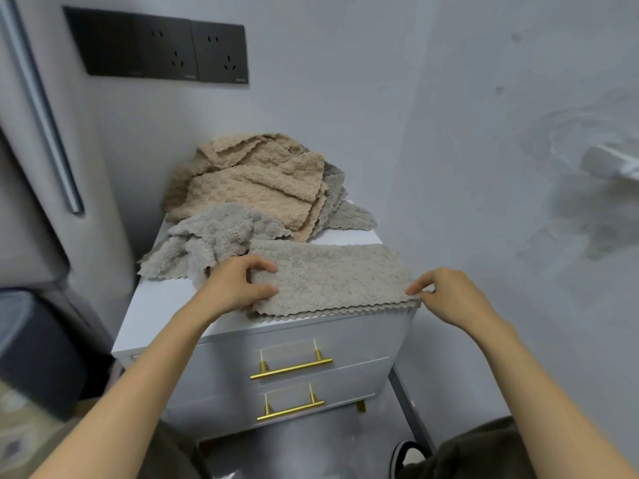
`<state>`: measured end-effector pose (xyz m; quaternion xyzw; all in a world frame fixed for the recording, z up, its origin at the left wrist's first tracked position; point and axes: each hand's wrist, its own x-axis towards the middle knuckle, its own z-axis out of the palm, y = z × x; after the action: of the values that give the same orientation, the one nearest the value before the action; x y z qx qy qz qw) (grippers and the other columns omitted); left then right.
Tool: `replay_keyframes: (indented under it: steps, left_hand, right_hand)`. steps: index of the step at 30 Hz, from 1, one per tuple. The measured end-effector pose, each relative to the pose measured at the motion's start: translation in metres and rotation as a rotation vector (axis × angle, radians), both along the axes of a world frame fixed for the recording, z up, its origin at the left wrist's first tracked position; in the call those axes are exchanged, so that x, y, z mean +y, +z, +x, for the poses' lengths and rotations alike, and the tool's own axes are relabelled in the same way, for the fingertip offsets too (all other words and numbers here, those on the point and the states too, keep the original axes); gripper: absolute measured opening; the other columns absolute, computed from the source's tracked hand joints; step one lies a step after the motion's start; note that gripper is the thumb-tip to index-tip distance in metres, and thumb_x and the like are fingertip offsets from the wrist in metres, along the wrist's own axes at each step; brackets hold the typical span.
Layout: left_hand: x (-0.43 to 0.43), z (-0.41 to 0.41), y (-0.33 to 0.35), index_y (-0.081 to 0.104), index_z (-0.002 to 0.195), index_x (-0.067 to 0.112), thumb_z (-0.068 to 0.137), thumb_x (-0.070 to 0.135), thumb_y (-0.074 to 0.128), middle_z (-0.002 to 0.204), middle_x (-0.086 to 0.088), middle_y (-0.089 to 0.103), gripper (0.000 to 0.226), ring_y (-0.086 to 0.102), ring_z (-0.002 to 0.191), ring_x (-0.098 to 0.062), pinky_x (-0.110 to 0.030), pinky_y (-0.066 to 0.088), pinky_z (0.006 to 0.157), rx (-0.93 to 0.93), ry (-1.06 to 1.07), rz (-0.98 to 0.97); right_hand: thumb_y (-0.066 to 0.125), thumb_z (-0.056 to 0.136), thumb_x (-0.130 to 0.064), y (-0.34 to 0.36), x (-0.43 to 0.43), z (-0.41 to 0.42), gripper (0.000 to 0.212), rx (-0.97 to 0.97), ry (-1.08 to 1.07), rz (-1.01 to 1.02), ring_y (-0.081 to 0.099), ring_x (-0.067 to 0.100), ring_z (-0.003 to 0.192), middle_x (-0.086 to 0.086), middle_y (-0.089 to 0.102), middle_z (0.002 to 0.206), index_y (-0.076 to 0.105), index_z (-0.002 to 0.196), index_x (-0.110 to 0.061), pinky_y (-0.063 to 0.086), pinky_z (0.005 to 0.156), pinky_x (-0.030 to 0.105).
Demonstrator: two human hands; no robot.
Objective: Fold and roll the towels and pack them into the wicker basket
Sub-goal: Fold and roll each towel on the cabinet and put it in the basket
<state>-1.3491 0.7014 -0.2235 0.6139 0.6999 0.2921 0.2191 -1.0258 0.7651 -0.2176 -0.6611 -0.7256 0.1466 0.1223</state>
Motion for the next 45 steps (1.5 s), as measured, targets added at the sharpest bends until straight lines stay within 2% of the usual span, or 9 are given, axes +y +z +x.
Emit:
replay_keyframes:
  steps: [4,9,13,18,24,35,39,42,45]
  left_hand:
    - [-0.004,0.003,0.001,0.064,0.107,0.036,0.083,0.043,0.068,0.060,0.017,0.045,0.025,0.045,0.056,0.000,-0.023,0.031,0.050,0.213,0.066,0.149]
    - [0.010,0.017,0.005,0.065,0.110,0.031,0.089,0.039,0.058,0.067,0.009,0.054,0.023,0.054,0.068,-0.009,-0.026,0.038,0.055,0.227,0.122,0.366]
    - [0.032,0.023,-0.003,0.059,0.124,0.027,0.094,0.038,0.053,0.111,0.004,0.057,0.033,0.047,0.111,-0.018,-0.035,0.037,0.090,0.381,0.009,0.444]
    - [0.057,0.027,-0.015,0.044,0.138,0.026,0.100,0.040,0.036,0.137,0.006,0.048,0.042,0.036,0.130,-0.014,-0.040,0.016,0.105,0.560,-0.014,0.262]
    - [0.075,0.025,-0.018,0.048,0.132,0.025,0.098,0.046,0.036,0.124,0.000,0.051,0.042,0.035,0.123,-0.024,-0.040,0.020,0.096,0.646,0.017,0.110]
    - [0.074,0.024,-0.009,0.048,0.099,0.021,0.092,0.045,0.053,0.090,0.005,0.050,0.026,0.046,0.097,-0.020,-0.038,0.025,0.085,0.532,0.015,0.071]
    - [0.069,0.026,-0.006,0.043,0.096,0.020,0.093,0.041,0.054,0.068,0.006,0.049,0.024,0.045,0.068,-0.012,-0.037,0.025,0.083,0.465,0.022,0.126]
    - [0.063,0.028,-0.002,0.042,0.093,0.020,0.092,0.042,0.056,0.063,0.003,0.050,0.026,0.046,0.062,-0.013,-0.035,0.028,0.077,0.456,-0.002,0.170]
    - [0.056,0.029,0.004,0.042,0.088,0.018,0.089,0.042,0.060,0.060,0.001,0.048,0.030,0.046,0.056,-0.016,-0.031,0.030,0.058,0.392,-0.032,0.206]
  right_hand:
    - [0.045,0.084,-0.008,0.000,0.003,-0.004,0.034,0.014,-0.035,0.050,0.055,0.020,0.092,-0.004,0.063,0.105,0.069,0.097,-0.030,0.040,0.072,0.029]
    - [0.045,0.096,-0.031,-0.009,0.022,-0.013,0.041,0.127,-0.094,-0.022,0.051,0.027,0.121,0.007,0.058,0.131,0.054,0.131,-0.012,0.042,0.096,0.035]
    - [0.044,0.093,-0.033,-0.012,0.035,-0.025,0.032,0.242,-0.122,-0.165,0.052,0.025,0.070,0.008,0.058,0.078,0.052,0.069,-0.013,0.040,0.064,0.029]
    - [0.060,0.078,-0.015,-0.014,0.045,-0.027,0.023,0.359,-0.205,-0.116,0.051,0.031,0.065,0.016,0.049,0.062,0.050,0.058,-0.009,0.043,0.064,0.031]
    - [0.059,0.073,-0.009,-0.013,0.056,-0.024,0.038,0.339,-0.194,-0.149,0.039,0.021,0.061,0.002,0.038,0.057,0.031,0.050,-0.021,0.029,0.057,0.029]
    - [0.072,0.078,-0.028,-0.025,0.062,-0.021,0.030,0.305,-0.196,-0.146,0.067,0.025,0.087,0.008,0.073,0.092,0.071,0.096,-0.003,0.054,0.079,0.035]
    - [0.071,0.076,-0.030,-0.026,0.057,-0.024,0.015,0.221,-0.187,-0.060,0.063,0.025,0.083,0.002,0.064,0.084,0.062,0.077,-0.017,0.046,0.068,0.027]
    - [0.068,0.076,-0.023,-0.023,0.054,-0.022,0.030,0.196,-0.199,-0.045,0.053,0.026,0.074,0.003,0.055,0.076,0.044,0.059,-0.020,0.040,0.065,0.026]
    - [0.065,0.079,-0.020,-0.015,0.052,-0.018,0.023,0.204,-0.196,-0.039,0.059,0.031,0.075,0.006,0.059,0.071,0.053,0.059,-0.016,0.044,0.063,0.028]
